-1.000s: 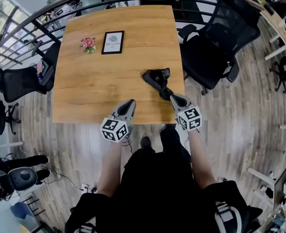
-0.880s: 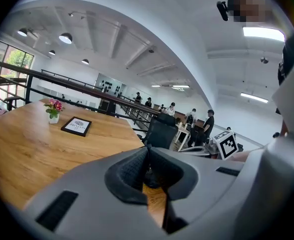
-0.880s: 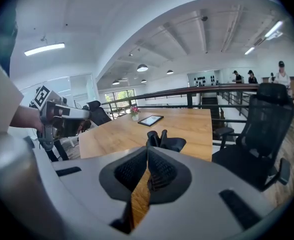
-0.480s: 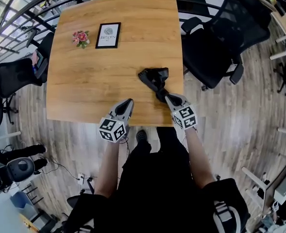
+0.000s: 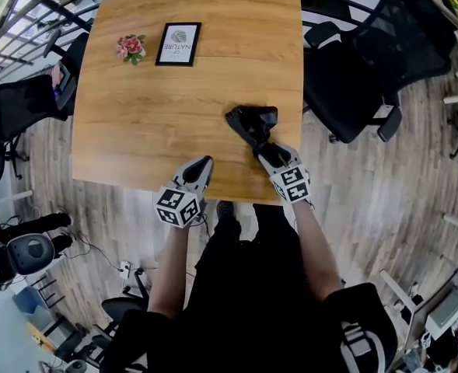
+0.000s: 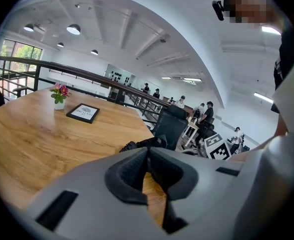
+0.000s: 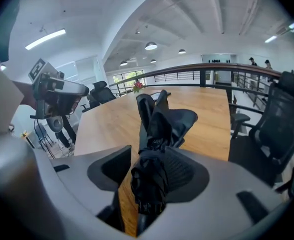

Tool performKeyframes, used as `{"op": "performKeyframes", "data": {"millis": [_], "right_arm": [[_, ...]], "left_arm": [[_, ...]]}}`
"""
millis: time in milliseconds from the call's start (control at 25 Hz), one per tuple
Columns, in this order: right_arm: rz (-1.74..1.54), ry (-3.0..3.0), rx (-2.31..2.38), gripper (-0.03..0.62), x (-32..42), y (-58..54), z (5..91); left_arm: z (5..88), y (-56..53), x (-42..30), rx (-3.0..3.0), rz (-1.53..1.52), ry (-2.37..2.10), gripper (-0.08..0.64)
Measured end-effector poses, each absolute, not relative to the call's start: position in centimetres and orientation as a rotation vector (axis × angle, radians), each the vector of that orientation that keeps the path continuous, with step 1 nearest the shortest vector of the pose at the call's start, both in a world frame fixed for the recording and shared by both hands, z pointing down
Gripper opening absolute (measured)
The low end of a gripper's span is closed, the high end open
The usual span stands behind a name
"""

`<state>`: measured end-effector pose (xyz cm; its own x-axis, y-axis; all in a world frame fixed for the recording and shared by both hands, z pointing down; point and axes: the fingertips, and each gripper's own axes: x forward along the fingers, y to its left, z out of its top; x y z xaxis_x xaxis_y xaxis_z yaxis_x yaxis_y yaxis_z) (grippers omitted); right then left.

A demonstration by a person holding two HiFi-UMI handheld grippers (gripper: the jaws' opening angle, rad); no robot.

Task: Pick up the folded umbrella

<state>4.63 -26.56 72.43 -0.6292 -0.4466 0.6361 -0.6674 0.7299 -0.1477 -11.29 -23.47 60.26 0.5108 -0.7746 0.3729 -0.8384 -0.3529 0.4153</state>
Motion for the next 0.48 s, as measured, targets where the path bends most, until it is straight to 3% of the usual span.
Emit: {"op": "performKeyframes", "data": {"millis": [200, 480], "right_arm": [[0.498, -2.327, 0.799, 0.271, 3.7, -26.9, 74.3], [0.594, -2.306, 0.797, 0.293, 3.7, -27.6, 75.9]], "left_arm": [[61.1, -23.7, -11.8, 2.167, 0.142, -1.328, 0.034], [61.9, -24.1, -11.3, 2.149, 0.134, -1.315, 0.034]]}}
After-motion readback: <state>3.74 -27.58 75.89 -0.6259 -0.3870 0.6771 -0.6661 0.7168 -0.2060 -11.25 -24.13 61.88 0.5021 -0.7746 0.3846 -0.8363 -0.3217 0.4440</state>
